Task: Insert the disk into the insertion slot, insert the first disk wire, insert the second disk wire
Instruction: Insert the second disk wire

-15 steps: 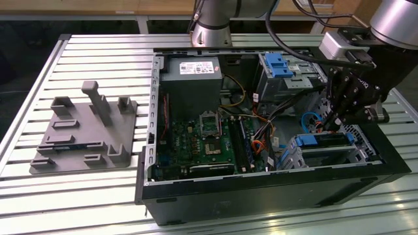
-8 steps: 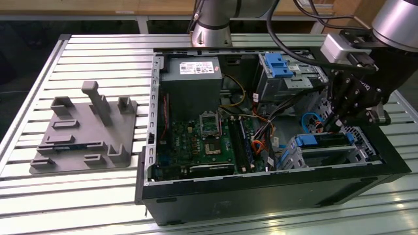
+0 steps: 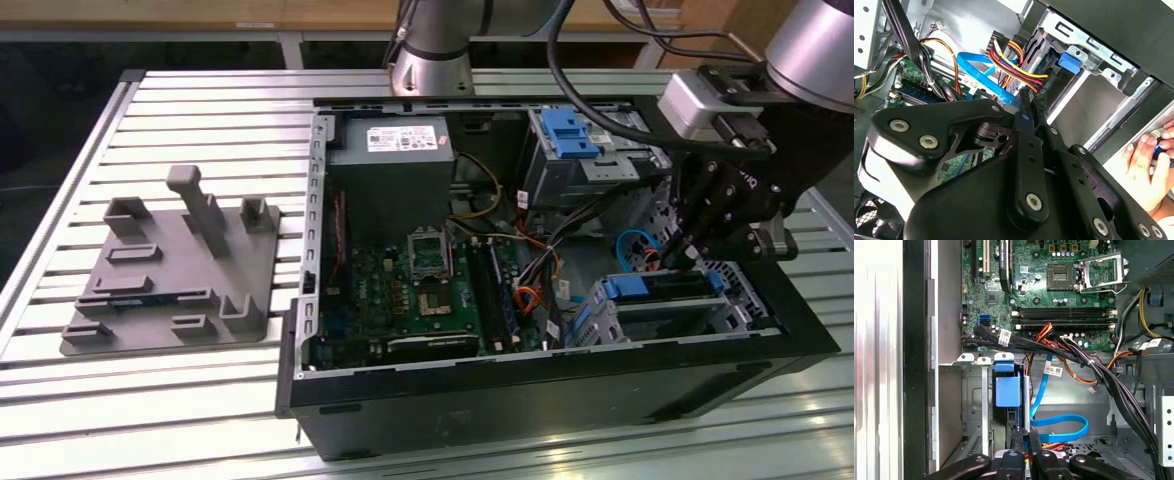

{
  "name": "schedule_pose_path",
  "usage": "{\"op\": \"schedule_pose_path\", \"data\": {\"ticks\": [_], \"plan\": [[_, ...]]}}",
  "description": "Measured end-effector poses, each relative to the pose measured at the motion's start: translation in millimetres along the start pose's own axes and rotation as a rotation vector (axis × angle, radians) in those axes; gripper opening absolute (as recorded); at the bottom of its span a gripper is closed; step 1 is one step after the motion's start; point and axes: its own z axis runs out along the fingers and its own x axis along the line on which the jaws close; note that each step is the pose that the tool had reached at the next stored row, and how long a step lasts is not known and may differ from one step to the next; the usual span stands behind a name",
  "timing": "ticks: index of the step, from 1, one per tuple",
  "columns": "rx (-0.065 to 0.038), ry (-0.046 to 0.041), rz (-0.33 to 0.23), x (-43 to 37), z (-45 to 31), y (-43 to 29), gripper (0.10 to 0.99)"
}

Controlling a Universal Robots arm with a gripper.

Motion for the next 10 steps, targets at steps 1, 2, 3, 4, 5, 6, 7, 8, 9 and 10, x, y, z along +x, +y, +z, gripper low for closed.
{"op": "schedule_pose_path", "data": {"ticks": [1, 2, 3, 4, 5, 6, 7, 8, 9, 10], "plan": [[0.000, 0.0001, 0.000, 0.1, 0.0, 0.0, 0.161], [0.000, 0.0001, 0.000, 0.4, 0.0, -0.1, 0.161], [0.000, 0.0001, 0.000, 0.7, 0.0, -0.1, 0.161], [0.000, 0.0000, 0.000, 0.8, 0.1, -0.1, 0.161], [0.000, 0.0001, 0.000, 1.1, 0.0, -0.2, 0.161], [0.000, 0.0000, 0.000, 1.3, 0.1, -0.3, 0.161], [0.000, -0.0001, 0.000, 1.4, 0.1, -0.5, 0.161], [-0.001, -0.0001, 0.000, 1.7, 0.2, -0.7, 0.161], [-0.001, 0.0000, 0.000, 2.0, 0.2, -0.7, 0.161], [-0.001, -0.0001, 0.000, 2.3, 0.2, -0.7, 0.161]]}}
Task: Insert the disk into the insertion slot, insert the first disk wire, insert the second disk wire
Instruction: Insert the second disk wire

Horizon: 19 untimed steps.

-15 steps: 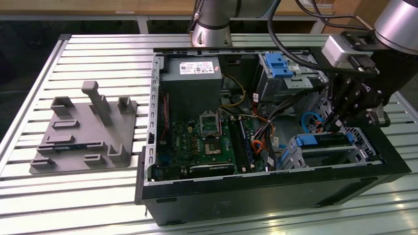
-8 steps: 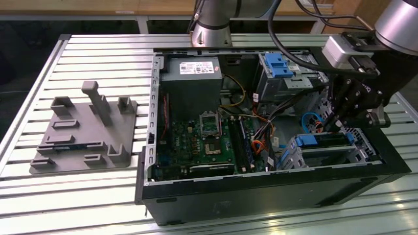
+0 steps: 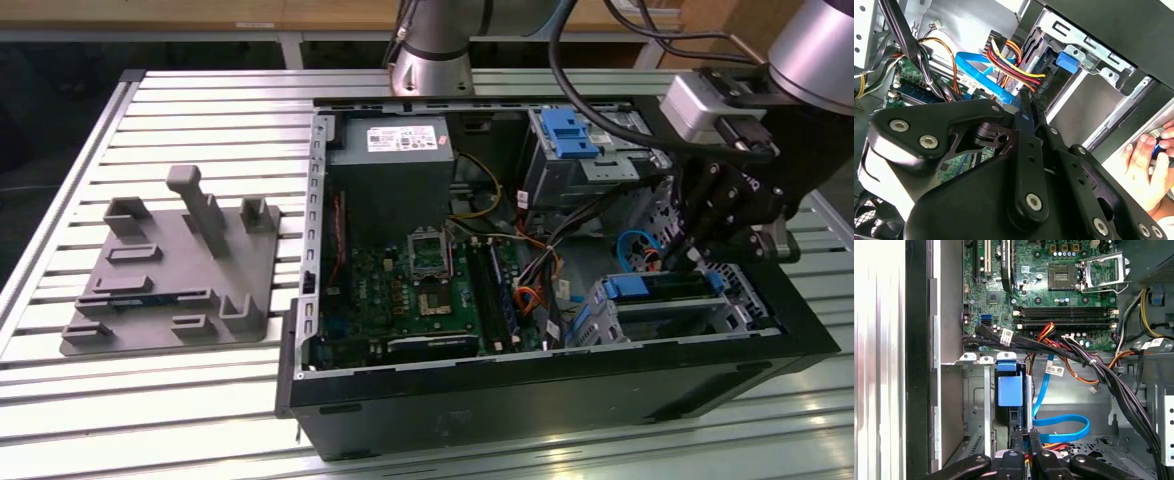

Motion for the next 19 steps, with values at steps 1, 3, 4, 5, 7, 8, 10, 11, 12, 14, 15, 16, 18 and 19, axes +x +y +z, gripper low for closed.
{"op": "schedule_pose_path", "data": {"ticks": [1, 3, 4, 5, 7, 8, 10, 11, 12, 14, 15, 16, 18, 19], "plan": [[0.000, 0.0000, 0.000, 0.4, 0.0, 0.0, 0.161], [0.000, 0.0000, 0.000, 1.1, 0.2, -0.1, 0.161], [0.000, 0.0000, 0.000, 1.4, 0.3, -0.1, 0.161], [0.000, -0.0001, 0.000, 1.5, 0.4, -0.1, 0.161], [-0.001, 0.0000, 0.000, 1.7, 0.7, -0.2, 0.161], [-0.001, 0.0000, 0.000, 2.0, 0.8, -0.3, 0.161], [-0.001, 0.0002, 0.000, 2.5, 1.0, -0.5, 0.161], [-0.001, 0.0001, 0.000, 2.6, 1.1, -0.6, 0.161], [-0.002, 0.0001, 0.000, 3.2, 1.4, -0.7, 0.161], [-0.002, 0.0001, 0.000, 4.0, 2.4, -0.8, 0.161], [-0.001, 0.0003, 0.000, 4.0, 2.5, -0.8, 0.161], [-0.002, 0.0002, 0.000, 4.0, 2.7, -0.9, 0.161], [-0.002, 0.0000, 0.000, 4.2, 3.2, -0.9, 0.161], [-0.002, 0.0000, 0.000, 4.3, 3.4, -0.9, 0.161]]}}
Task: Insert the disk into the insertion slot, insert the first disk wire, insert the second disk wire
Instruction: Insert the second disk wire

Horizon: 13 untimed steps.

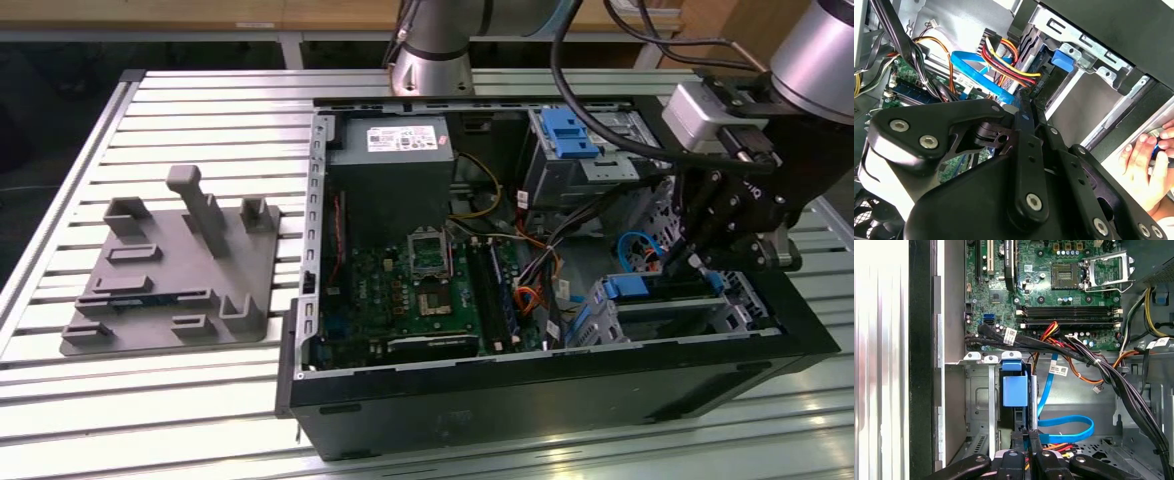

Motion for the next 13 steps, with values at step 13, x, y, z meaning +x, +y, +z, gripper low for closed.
{"op": "schedule_pose_path", "data": {"ticks": [13], "plan": [[0.000, 0.0001, 0.000, 1.0, 3.4, -0.4, 0.161]]}}
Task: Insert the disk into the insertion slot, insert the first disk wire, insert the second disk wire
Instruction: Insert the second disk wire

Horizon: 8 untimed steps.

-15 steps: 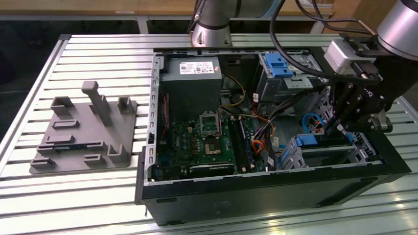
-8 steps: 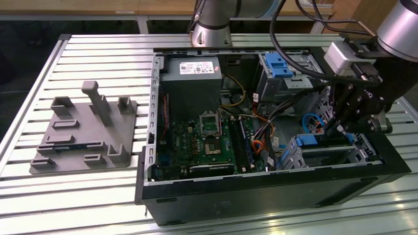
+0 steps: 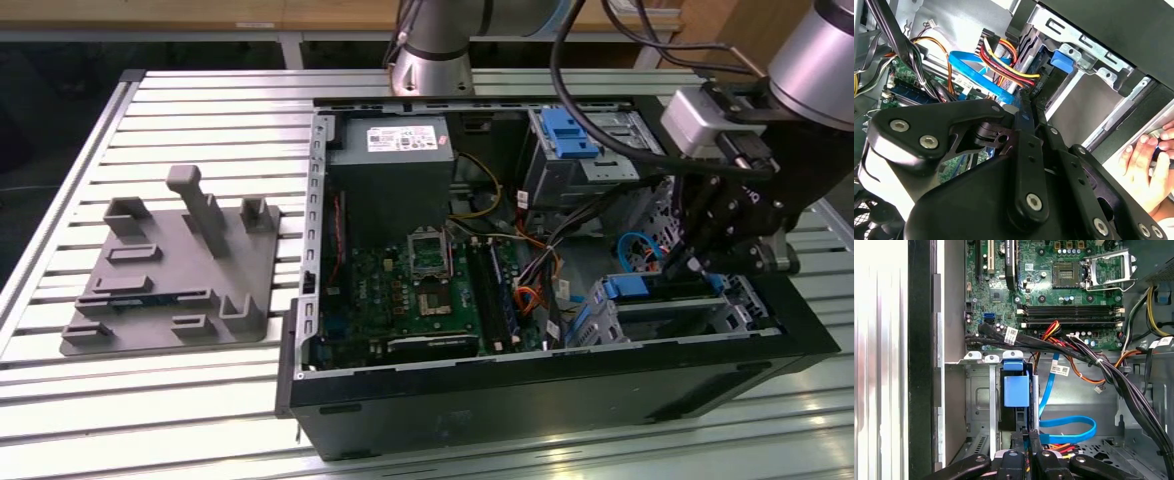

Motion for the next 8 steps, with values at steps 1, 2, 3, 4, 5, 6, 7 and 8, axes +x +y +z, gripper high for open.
{"op": "schedule_pose_path", "data": {"ticks": [1, 2, 3, 4, 5, 6, 7, 8], "plan": [[0.000, -0.0001, 0.000, 0.0, 0.5, 0.0, 0.161], [0.000, 0.0000, 0.000, 0.0, 0.9, 0.0, 0.161], [0.000, 0.0000, 0.000, 0.0, 1.3, 0.0, 0.161], [0.000, 0.0000, 0.000, 0.0, 1.7, -0.1, 0.161], [0.000, 0.0000, 0.000, 0.0, 2.1, -0.1, 0.161], [0.000, 0.0000, 0.000, 0.0, 2.5, -0.1, 0.161], [0.000, 0.0000, 0.000, 0.0, 2.9, -0.1, 0.161], [0.000, 0.0001, 0.000, 0.0, 3.3, -0.1, 0.161]]}}
